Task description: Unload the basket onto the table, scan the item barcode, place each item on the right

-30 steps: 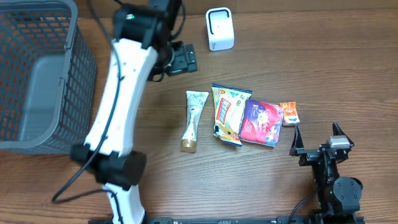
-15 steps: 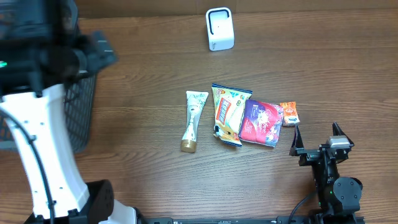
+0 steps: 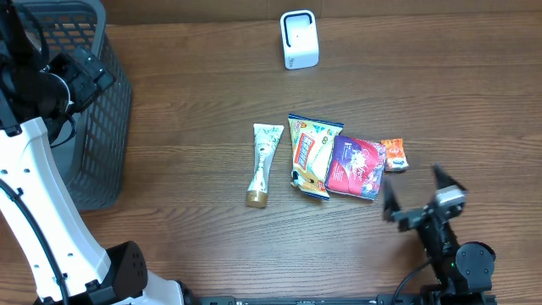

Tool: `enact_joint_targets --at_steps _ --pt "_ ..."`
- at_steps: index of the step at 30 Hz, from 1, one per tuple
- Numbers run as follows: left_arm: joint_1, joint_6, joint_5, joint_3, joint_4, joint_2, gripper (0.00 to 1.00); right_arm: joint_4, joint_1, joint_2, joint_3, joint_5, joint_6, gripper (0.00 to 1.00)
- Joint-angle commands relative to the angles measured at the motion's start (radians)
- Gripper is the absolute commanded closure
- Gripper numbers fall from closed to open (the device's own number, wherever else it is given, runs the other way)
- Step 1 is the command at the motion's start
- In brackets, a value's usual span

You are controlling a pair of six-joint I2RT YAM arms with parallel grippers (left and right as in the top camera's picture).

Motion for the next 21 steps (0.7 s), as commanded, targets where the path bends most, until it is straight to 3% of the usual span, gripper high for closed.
enact_joint_targets --at_steps 1,5,8,12,16,21 --pt "0.005 0.019 0.012 0.000 -0.002 -0.006 0.00 0.084 0.000 -0.010 -0.010 -0.512 0.003 0.00" --pt "0.005 0.019 0.011 0.000 -0.002 -0.006 0.00 0.193 0.000 -0.010 -0.010 -0.706 0.003 0.00" --pt "0.005 0.019 0.012 0.000 -0.002 -0.006 0.00 0.367 0.000 -0.010 -0.010 -0.770 0.013 0.00" --pt "0.005 0.019 0.012 0.000 -0.002 -0.006 0.00 0.531 -0.002 -0.010 0.041 -0.686 0.110 0.00" --pt "0.005 0.019 0.012 0.000 -0.002 -0.006 0.00 0.382 -0.003 0.039 0.208 -0.617 0.088 0.00" --pt "0.005 0.019 0.012 0.000 -0.002 -0.006 0.00 0.090 -0.003 0.267 0.505 -0.658 0.044 0.00"
